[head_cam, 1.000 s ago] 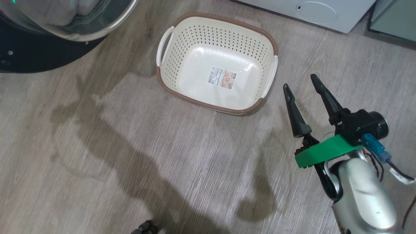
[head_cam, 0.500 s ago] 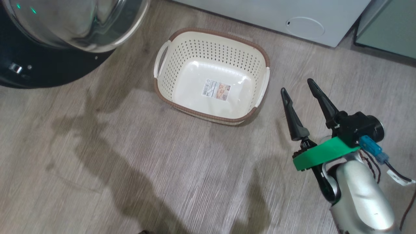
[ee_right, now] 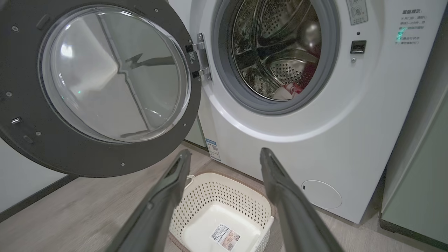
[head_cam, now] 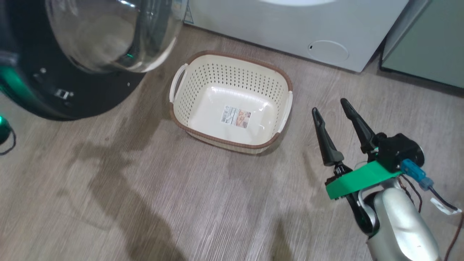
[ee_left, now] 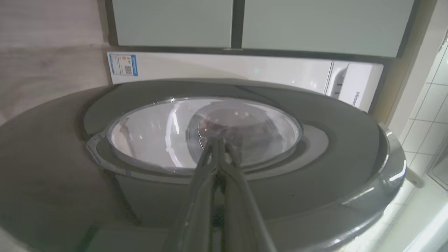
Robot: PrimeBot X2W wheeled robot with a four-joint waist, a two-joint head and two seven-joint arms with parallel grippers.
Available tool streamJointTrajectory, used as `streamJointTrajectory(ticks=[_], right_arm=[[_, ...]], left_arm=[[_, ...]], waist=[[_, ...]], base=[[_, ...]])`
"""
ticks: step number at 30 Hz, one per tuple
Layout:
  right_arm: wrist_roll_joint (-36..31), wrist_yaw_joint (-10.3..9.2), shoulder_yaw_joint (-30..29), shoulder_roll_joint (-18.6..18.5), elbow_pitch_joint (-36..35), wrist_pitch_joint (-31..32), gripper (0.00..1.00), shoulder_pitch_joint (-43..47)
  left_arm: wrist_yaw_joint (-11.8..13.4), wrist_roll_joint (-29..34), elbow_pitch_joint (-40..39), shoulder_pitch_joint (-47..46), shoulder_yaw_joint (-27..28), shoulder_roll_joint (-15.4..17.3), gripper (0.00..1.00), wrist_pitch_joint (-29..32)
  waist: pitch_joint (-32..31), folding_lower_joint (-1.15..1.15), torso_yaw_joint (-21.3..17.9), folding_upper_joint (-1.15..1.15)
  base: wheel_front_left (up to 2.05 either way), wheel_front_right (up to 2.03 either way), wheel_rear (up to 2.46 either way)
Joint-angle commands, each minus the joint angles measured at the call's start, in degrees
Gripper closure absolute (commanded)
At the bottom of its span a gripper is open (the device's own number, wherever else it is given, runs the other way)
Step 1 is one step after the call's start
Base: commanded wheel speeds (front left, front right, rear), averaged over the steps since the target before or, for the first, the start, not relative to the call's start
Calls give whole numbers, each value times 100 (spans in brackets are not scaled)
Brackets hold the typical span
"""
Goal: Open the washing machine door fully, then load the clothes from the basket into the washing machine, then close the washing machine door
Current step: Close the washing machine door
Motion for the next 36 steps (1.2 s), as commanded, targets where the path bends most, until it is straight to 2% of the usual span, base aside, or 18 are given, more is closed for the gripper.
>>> streamJointTrajectory(ticks=[1, 12, 25, 31, 36], right_arm=[[65, 0, 162, 90, -163, -53, 0, 5], [263, 0, 189, 90, -100, -53, 0, 154], [359, 0, 89, 90, -176, -53, 0, 293], [378, 0, 109, 91, -187, -53, 0, 319], [390, 0, 99, 91, -213, -53, 0, 292]], left_arm=[[-47, -51, -227, 62, -63, 212, 100, 200], [-58, -442, -999, 436, -162, -496, 100, 1206], [-43, -733, -2082, 1141, -280, -1527, 100, 1950], [156, -920, -2630, 1436, -303, -1890, 100, 2260], [325, -1080, -2944, 1717, -435, -2003, 100, 2397]], waist=[[-91, 0, -47, 0], [-457, 0, -234, 0], [-589, 0, -560, 0], [-576, 0, -699, 0], [-519, 0, -821, 0]], base=[[0, 0, 0], [0, 0, 0], [0, 0, 0], [0, 0, 0], [0, 0, 0]])
